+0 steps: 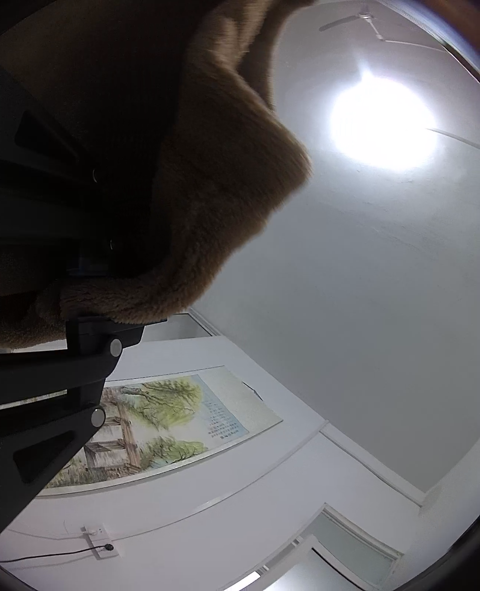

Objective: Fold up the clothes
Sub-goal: 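Hold the brown blanket up by two edges with both grippers, shaking it out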

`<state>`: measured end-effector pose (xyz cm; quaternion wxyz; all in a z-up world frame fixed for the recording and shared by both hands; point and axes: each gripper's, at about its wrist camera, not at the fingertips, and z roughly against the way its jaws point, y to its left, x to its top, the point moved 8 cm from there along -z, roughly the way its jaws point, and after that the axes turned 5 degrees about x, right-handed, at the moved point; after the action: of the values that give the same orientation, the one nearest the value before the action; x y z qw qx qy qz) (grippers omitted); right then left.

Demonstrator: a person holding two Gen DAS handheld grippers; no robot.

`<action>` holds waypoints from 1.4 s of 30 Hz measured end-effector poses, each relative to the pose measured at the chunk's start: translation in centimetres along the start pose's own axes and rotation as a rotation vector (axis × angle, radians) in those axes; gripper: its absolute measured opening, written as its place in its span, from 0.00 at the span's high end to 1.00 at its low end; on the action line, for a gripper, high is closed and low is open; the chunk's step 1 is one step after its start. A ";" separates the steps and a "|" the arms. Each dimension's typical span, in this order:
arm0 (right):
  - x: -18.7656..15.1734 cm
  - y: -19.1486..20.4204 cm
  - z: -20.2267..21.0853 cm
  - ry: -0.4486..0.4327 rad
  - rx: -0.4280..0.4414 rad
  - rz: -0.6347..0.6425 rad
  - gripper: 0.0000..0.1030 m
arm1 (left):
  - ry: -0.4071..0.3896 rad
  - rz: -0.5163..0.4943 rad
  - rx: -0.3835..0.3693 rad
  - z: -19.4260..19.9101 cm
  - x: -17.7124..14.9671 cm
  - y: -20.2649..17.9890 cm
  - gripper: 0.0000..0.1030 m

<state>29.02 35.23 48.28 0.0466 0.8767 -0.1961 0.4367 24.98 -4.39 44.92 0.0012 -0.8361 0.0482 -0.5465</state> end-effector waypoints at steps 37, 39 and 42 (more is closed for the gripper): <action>-15.6 18.9 23.6 0.378 0.975 -0.357 0.17 | 0.050 -0.227 0.229 -7.8 3.0 -2.0 0.82; -16.5 18.6 23.6 0.409 0.977 -0.381 0.17 | 0.046 -0.226 0.230 -8.1 2.8 -2.4 0.82; -17.5 18.2 23.3 0.446 0.975 -0.403 0.17 | 0.045 -0.225 0.227 -8.6 2.6 -3.1 0.82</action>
<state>29.95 17.91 18.67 -0.2408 0.7033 0.2138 0.6338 18.44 -1.07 50.92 0.0332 -0.8182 -0.1078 -0.5638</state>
